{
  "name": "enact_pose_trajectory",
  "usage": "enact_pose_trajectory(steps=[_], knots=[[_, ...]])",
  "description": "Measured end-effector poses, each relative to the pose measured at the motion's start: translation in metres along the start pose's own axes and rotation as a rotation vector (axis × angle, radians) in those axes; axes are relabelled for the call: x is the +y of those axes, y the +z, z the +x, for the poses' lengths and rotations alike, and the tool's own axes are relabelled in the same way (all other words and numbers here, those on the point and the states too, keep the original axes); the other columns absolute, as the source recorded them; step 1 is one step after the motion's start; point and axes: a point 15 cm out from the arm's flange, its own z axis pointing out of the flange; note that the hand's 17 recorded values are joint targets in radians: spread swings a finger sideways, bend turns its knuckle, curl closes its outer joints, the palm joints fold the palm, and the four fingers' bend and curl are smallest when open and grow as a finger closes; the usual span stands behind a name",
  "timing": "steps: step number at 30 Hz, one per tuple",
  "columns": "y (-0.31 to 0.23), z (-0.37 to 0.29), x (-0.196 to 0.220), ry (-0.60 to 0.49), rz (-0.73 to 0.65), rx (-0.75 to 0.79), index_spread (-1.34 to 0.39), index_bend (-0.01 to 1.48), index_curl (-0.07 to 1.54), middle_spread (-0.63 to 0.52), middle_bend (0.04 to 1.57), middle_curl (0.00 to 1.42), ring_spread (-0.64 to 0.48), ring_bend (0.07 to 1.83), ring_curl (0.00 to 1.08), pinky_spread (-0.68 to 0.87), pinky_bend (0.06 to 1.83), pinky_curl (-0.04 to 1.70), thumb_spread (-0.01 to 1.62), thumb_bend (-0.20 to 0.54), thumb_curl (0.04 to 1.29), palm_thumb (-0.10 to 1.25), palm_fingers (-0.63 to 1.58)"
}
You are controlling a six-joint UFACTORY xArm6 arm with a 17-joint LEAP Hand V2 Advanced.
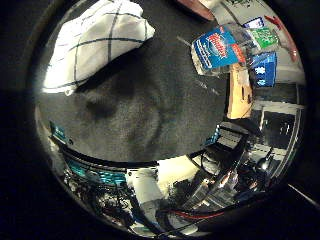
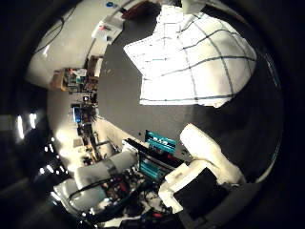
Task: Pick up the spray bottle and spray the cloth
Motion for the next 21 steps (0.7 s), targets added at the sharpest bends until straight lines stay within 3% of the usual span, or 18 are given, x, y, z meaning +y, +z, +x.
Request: enact_pose_trajectory(steps=[21], knots=[[-0.015, 0.001, 0.008, -0.019, 0.008, 0.002, -0.28, 0.19, 0.35, 0.15, 0.18, 0.29, 0.22, 0.19, 0.21, 0.41, 0.27, 0.32, 1.21, -0.014, 0.35, 0.82, 0.05]])
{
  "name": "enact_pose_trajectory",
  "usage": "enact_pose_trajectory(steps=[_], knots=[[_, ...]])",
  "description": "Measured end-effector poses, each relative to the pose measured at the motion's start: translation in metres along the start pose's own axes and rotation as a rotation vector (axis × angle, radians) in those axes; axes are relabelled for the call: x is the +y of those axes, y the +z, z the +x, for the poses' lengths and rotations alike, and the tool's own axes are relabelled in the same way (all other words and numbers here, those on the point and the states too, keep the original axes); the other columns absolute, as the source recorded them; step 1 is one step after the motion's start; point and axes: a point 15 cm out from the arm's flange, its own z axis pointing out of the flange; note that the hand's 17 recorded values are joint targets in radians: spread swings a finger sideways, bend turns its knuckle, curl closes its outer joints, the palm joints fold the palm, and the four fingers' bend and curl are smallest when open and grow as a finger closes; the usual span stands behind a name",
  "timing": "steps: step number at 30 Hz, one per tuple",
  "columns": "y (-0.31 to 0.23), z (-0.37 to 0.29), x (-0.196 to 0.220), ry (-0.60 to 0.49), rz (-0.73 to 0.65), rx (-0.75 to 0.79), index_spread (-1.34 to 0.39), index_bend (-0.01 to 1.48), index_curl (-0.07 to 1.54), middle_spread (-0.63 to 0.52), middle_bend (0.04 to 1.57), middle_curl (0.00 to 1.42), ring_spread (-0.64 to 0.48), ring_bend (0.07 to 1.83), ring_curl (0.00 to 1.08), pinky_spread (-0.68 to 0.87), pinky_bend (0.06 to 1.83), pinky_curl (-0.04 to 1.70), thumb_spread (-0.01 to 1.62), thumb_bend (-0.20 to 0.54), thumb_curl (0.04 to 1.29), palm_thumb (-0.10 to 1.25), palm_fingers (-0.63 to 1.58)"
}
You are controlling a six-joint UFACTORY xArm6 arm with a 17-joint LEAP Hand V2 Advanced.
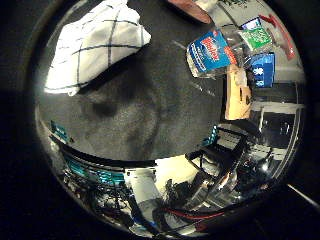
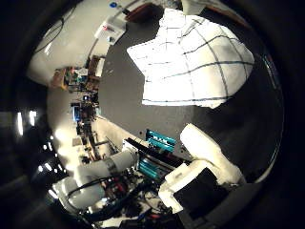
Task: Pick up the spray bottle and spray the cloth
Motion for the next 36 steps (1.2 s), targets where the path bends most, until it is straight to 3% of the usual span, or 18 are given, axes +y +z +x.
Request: enact_pose_trajectory(steps=[14, 36], knots=[[-0.057, -0.001, 0.014, -0.035, 0.11, -0.014, -0.29, 0.22, 0.38, 0.11, 0.18, 0.29, 0.22, 0.18, 0.19, 0.4, 0.23, 0.32, 1.21, -0.014, 0.35, 0.82, 0.11], [-0.093, 0.097, 0.037, 0.059, 0.128, 0.026, -0.3, 0.19, 0.37, 0.1, 0.19, 0.31, 0.21, 0.18, 0.17, 0.41, 0.24, 0.32, 1.17, -0.018, 0.32, 0.76, 0.13]])
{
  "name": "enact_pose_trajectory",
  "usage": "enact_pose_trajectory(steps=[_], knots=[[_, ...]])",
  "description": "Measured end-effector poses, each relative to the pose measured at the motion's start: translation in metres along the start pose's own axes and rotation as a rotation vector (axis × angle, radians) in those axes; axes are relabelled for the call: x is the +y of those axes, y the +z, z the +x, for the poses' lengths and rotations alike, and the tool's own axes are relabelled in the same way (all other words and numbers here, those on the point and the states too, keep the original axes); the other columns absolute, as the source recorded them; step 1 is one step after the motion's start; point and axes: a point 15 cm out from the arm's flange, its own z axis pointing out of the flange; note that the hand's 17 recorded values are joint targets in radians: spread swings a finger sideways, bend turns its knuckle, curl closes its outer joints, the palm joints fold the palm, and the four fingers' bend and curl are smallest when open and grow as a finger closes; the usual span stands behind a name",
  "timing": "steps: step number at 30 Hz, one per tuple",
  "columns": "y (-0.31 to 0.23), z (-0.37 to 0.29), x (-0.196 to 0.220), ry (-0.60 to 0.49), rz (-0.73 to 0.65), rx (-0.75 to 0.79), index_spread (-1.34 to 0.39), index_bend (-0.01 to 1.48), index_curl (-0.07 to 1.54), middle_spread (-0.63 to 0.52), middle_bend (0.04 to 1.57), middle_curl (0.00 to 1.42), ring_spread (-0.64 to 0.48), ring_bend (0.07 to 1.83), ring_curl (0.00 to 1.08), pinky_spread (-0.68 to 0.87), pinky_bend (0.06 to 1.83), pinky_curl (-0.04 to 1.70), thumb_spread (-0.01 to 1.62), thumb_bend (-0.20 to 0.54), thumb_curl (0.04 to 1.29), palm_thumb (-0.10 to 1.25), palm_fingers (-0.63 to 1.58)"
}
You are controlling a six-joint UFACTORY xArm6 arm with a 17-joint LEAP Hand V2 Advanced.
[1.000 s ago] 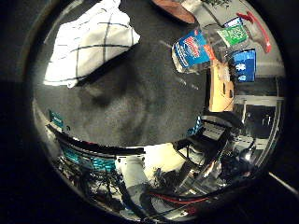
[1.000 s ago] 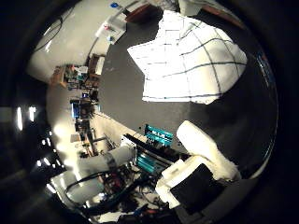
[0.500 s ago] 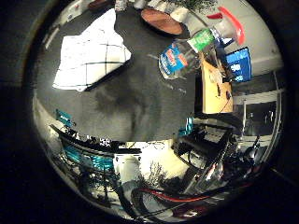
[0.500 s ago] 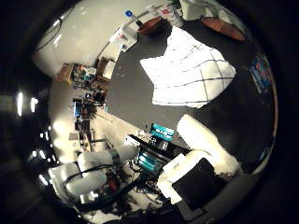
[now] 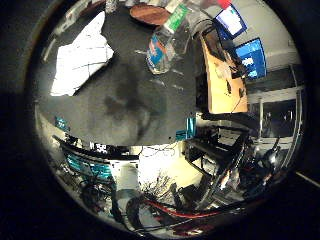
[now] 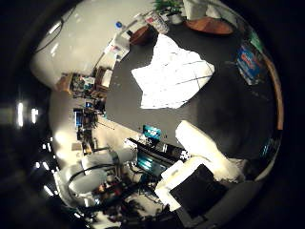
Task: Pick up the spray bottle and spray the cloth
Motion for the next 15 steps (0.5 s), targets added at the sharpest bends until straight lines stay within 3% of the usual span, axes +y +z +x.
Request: enact_pose_trajectory(steps=[15], knots=[[-0.031, 0.029, 0.006, -0.027, 0.081, 0.033, -0.3, 0.17, 0.34, 0.11, 0.19, 0.31, 0.21, 0.19, 0.19, 0.41, 0.25, 0.33, 1.17, -0.021, 0.29, 0.66, 0.12]])
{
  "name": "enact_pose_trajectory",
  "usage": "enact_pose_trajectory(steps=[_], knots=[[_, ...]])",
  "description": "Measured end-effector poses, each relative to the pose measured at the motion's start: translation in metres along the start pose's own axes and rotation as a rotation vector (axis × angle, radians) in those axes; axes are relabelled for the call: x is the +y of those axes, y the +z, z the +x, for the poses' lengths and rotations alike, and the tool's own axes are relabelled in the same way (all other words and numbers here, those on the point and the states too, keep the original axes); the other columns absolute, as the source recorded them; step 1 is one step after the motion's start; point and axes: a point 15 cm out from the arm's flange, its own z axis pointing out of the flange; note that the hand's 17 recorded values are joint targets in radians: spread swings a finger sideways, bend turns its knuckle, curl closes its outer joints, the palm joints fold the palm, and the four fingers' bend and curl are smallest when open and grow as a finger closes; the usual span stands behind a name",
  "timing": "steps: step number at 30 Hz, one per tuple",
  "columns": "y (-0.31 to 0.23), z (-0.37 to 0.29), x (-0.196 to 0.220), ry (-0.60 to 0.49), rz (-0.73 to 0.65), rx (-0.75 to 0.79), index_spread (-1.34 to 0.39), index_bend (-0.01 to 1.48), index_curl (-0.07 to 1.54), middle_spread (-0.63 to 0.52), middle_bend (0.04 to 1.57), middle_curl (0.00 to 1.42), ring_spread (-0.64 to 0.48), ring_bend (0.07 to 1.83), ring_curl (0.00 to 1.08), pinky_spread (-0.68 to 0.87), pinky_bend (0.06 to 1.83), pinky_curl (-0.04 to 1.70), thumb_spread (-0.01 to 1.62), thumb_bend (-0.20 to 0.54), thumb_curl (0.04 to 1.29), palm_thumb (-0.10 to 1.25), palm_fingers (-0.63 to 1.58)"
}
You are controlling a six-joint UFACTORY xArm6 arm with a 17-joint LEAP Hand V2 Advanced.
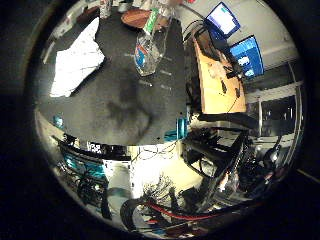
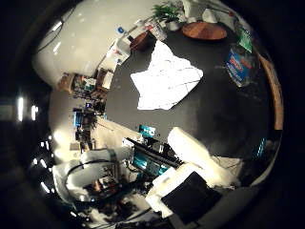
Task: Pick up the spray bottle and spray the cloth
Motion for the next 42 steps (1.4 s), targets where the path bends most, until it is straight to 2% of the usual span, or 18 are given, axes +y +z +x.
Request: enact_pose_trajectory(steps=[8, 16, 26, 42], knots=[[-0.016, 0.022, -0.009, -0.022, 0.076, 0.036, -0.32, 0.16, 0.29, 0.12, 0.18, 0.29, 0.21, 0.23, 0.23, 0.4, 0.35, 0.35, 1.16, -0.025, 0.27, 0.56, 0.02], [-0.027, 0.038, -0.015, -0.005, 0.139, -0.019, -0.31, 0.16, 0.27, 0.13, 0.19, 0.3, 0.21, 0.23, 0.25, 0.38, 0.36, 0.34, 1.14, -0.025, 0.26, 0.48, 0.0], [-0.032, 0.085, -0.045, 0.038, 0.296, -0.056, -0.31, 0.16, 0.27, 0.13, 0.19, 0.31, 0.2, 0.23, 0.26, 0.36, 0.35, 0.33, 1.13, -0.021, 0.26, 0.45, 0.01], [-0.024, 0.155, -0.06, 0.14, 0.239, -0.285, -0.31, 0.17, 0.29, 0.11, 0.19, 0.31, 0.19, 0.2, 0.26, 0.35, 0.3, 0.32, 1.11, -0.024, 0.26, 0.42, 0.03]])
